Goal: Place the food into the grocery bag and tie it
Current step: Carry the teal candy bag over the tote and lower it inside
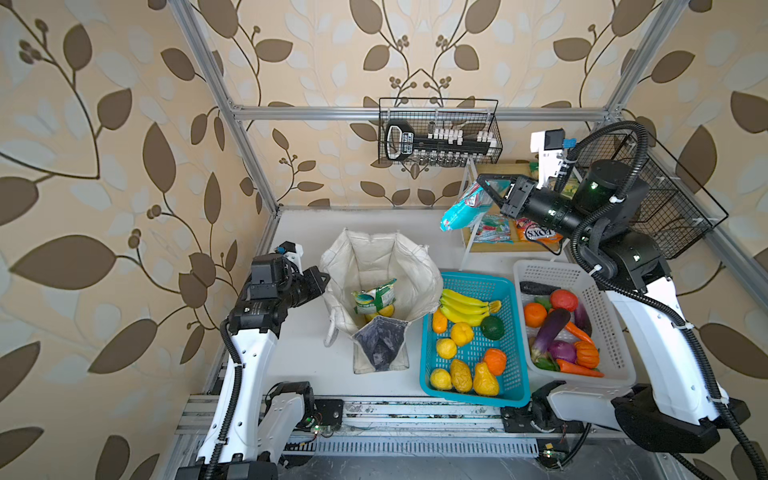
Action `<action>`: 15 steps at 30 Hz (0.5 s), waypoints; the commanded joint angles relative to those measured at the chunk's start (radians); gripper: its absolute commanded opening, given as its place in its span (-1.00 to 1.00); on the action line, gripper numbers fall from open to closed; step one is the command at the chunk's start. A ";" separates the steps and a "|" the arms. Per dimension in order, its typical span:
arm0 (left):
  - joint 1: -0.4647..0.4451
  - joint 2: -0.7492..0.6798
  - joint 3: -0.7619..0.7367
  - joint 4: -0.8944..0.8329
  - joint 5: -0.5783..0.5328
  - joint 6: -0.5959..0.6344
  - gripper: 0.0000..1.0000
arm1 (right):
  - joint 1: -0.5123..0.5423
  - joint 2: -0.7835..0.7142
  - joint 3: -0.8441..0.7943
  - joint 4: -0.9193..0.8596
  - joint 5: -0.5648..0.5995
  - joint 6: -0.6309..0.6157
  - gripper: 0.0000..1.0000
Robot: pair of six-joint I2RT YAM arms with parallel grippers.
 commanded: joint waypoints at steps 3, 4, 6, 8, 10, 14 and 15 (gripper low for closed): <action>0.013 -0.005 0.011 0.019 0.013 0.023 -1.00 | 0.128 0.009 -0.056 0.014 0.100 -0.051 -1.00; 0.013 -0.002 0.013 0.016 0.016 0.024 -1.00 | 0.151 0.015 -0.063 0.009 0.114 -0.053 -1.00; 0.014 0.005 0.012 0.019 0.031 0.025 -1.00 | 0.210 0.027 -0.080 0.003 0.139 -0.063 -1.00; 0.013 0.009 0.014 0.012 0.027 0.027 -1.00 | 0.262 0.036 -0.104 0.011 0.165 -0.069 -1.00; 0.012 0.005 0.015 0.011 0.025 0.030 -1.00 | 0.302 0.039 -0.147 0.042 0.177 -0.060 -1.00; 0.014 0.003 0.009 0.017 0.022 0.027 -1.00 | 0.365 0.074 -0.226 0.104 0.186 -0.032 -1.00; 0.013 0.006 0.009 0.017 0.023 0.027 -1.00 | 0.383 0.088 -0.234 0.111 0.195 -0.031 -1.00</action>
